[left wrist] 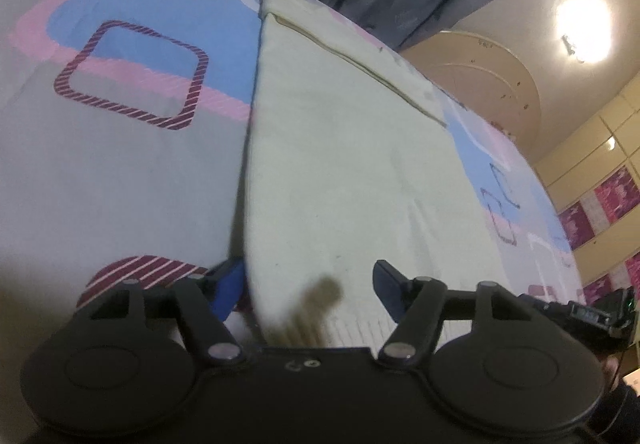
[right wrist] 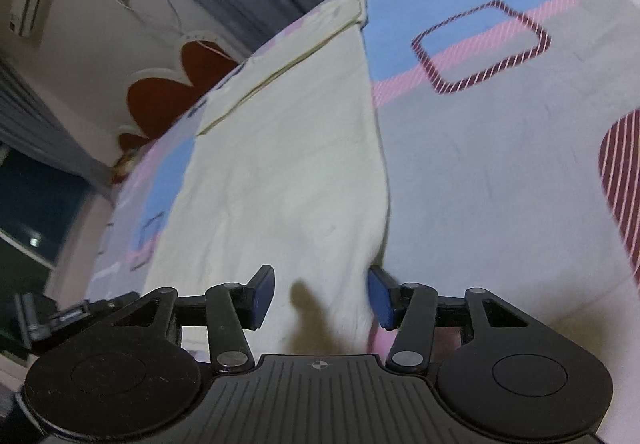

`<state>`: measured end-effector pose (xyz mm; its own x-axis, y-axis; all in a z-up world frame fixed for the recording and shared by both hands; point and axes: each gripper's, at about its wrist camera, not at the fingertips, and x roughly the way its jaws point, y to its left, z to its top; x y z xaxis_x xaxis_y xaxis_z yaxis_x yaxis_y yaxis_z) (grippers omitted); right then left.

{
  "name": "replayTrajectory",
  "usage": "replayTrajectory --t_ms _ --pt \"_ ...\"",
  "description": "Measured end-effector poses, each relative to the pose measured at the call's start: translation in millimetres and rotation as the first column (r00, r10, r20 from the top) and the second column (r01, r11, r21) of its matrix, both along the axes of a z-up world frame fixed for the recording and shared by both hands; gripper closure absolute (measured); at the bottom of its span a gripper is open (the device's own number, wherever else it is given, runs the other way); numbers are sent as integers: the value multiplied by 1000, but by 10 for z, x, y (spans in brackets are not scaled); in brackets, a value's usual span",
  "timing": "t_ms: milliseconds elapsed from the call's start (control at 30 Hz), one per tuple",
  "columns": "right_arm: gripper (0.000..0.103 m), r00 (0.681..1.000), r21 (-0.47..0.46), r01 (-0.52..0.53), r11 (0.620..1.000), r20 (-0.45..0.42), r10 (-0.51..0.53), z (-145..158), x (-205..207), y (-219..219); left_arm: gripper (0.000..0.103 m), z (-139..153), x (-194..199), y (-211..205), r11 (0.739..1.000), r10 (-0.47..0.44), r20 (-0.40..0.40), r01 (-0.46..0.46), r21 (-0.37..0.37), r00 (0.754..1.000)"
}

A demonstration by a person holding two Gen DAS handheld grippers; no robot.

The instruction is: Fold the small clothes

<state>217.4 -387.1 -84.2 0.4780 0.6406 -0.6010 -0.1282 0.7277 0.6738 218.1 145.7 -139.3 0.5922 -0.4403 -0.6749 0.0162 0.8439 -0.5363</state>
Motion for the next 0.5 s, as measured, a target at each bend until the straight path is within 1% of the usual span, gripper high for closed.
replayTrajectory --t_ms 33,67,100,133,200,233,300,367,433,500 --pt "52 1000 10 6 1000 -1 -6 -22 -7 -8 49 -16 -13 7 1000 6 0 -6 1 1000" --pt "63 1000 18 26 999 -1 -26 -37 3 -30 58 -18 1 19 1000 20 -1 -20 6 1000" --pt "78 999 30 49 998 -9 -48 -51 19 -66 60 -24 -1 33 999 31 -3 -31 8 1000" --pt "83 998 54 64 996 -19 -63 -70 35 -102 60 -27 1 31 999 36 -1 -36 3 999" --pt "84 997 88 77 993 -38 -73 -111 55 -150 58 -41 -29 19 999 40 -4 -41 -14 999" --pt "84 997 91 68 994 -41 -65 -113 66 -138 56 -51 -62 15 999 33 -4 -33 -33 999" --pt "83 998 77 55 996 -42 -52 -104 78 -103 54 -76 -106 21 997 16 -12 -17 -81 1000" --pt "83 997 62 52 997 -53 -48 -130 95 -71 54 -99 -131 40 995 13 -9 -14 -103 1000" --pt "83 997 61 69 996 -37 -67 -109 104 -86 54 -117 -134 74 991 23 -10 -25 -129 1000" --pt "82 995 38 96 995 -15 -95 -80 139 -112 54 -137 -108 87 989 29 -10 -30 -142 1000"
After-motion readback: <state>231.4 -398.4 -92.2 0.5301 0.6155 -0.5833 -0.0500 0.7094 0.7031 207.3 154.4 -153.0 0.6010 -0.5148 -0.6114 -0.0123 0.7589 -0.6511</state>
